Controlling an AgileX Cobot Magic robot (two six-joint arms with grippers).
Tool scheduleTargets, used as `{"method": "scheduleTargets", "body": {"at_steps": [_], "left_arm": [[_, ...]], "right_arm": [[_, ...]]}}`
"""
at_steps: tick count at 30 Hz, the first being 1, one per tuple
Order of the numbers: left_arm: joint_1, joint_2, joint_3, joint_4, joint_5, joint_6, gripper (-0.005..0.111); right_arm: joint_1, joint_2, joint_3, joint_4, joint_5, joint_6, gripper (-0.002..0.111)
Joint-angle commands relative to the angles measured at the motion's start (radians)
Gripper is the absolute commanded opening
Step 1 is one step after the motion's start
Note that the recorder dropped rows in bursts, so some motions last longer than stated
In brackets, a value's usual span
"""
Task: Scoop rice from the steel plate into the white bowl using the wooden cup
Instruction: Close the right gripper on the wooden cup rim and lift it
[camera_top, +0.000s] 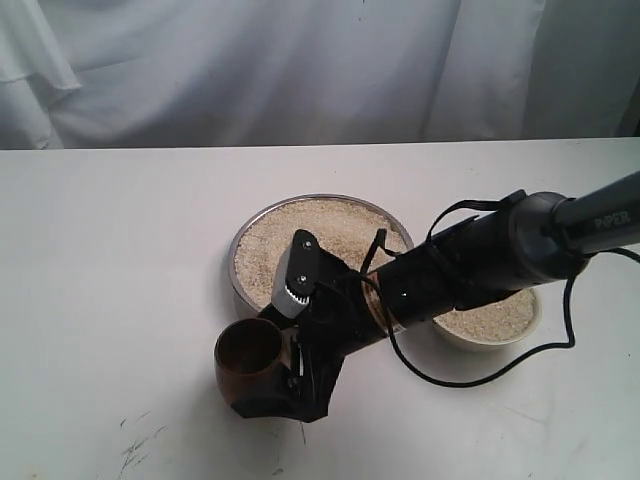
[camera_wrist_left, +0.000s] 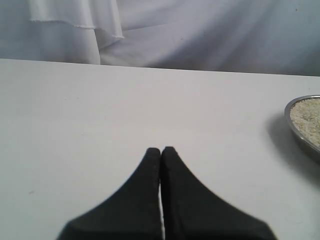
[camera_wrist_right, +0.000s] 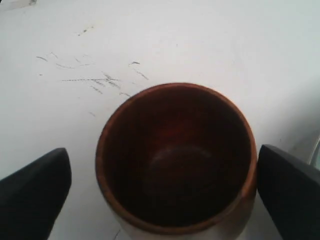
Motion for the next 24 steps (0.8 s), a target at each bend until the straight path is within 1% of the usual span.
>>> {"method": "scheduleTargets", "body": {"at_steps": [1,8,17,24], "left_arm": [[0.002,-0.004,0.005,-0.002,-0.013,-0.001,0.000],[0.002,-0.004,0.005,-0.002,-0.013,-0.001,0.000],[0.002,-0.004,0.005,-0.002,-0.013,-0.001,0.000],[0.002,-0.004,0.005,-0.002,-0.013,-0.001,0.000]], "right_arm": [[0.004,0.033,-0.053,-0.062,-0.004,0.070,0.092],[0.005,0.089,-0.113,-0.113,-0.058,0.121,0.092],[0.005,0.113,-0.115,-0.086,-0.073,0.119,0.092],[0.039,0.117,-0.115,-0.098,0.032,0.154,0.091]]}}
